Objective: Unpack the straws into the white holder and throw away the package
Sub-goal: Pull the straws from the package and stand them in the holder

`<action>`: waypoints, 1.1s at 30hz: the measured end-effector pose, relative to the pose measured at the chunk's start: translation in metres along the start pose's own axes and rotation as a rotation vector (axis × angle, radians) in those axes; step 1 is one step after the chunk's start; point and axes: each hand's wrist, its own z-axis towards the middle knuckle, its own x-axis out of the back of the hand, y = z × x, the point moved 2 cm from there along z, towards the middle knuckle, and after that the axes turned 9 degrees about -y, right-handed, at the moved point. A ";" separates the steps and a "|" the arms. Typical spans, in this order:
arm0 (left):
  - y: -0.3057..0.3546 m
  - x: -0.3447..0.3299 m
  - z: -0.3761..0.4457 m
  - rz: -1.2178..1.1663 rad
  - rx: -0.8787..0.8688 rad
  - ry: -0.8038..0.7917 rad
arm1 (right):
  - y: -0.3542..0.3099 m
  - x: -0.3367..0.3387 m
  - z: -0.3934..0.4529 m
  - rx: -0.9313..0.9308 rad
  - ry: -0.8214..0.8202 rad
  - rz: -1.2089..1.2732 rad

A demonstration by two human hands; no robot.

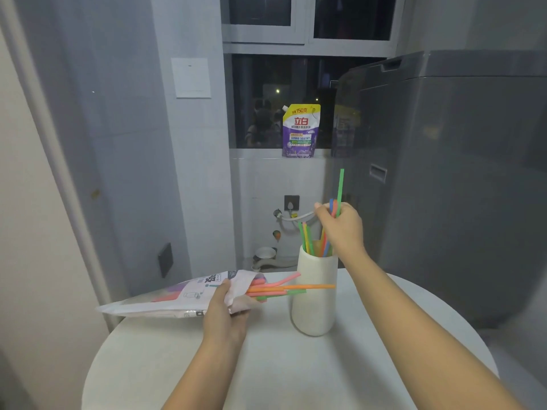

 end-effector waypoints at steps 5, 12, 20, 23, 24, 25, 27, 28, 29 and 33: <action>-0.002 -0.001 -0.001 0.021 -0.003 0.028 | 0.003 0.002 -0.006 0.094 0.032 0.017; -0.001 0.007 0.004 0.026 0.006 0.071 | 0.001 -0.001 -0.025 0.261 0.067 -0.122; 0.008 0.006 0.005 0.069 -0.037 0.053 | 0.011 -0.011 -0.075 0.520 0.059 -0.212; 0.012 0.008 0.007 0.057 -0.026 0.053 | 0.021 -0.020 -0.089 0.538 -0.020 -0.297; 0.013 0.008 0.007 0.053 -0.023 0.053 | 0.024 -0.022 -0.092 0.527 -0.055 -0.309; 0.013 0.008 0.007 0.052 -0.021 0.048 | 0.027 -0.025 -0.095 0.499 -0.094 -0.302; 0.013 0.009 0.008 0.073 -0.031 0.034 | 0.032 -0.031 -0.099 0.402 -0.170 -0.239; 0.012 0.008 0.007 0.091 -0.044 0.030 | 0.035 -0.034 -0.100 0.340 -0.199 -0.189; 0.011 0.007 0.005 0.103 -0.051 0.023 | 0.038 -0.037 -0.101 0.277 -0.219 -0.125; 0.006 -0.001 0.000 0.110 -0.078 0.041 | 0.039 -0.048 -0.105 0.133 -0.266 0.036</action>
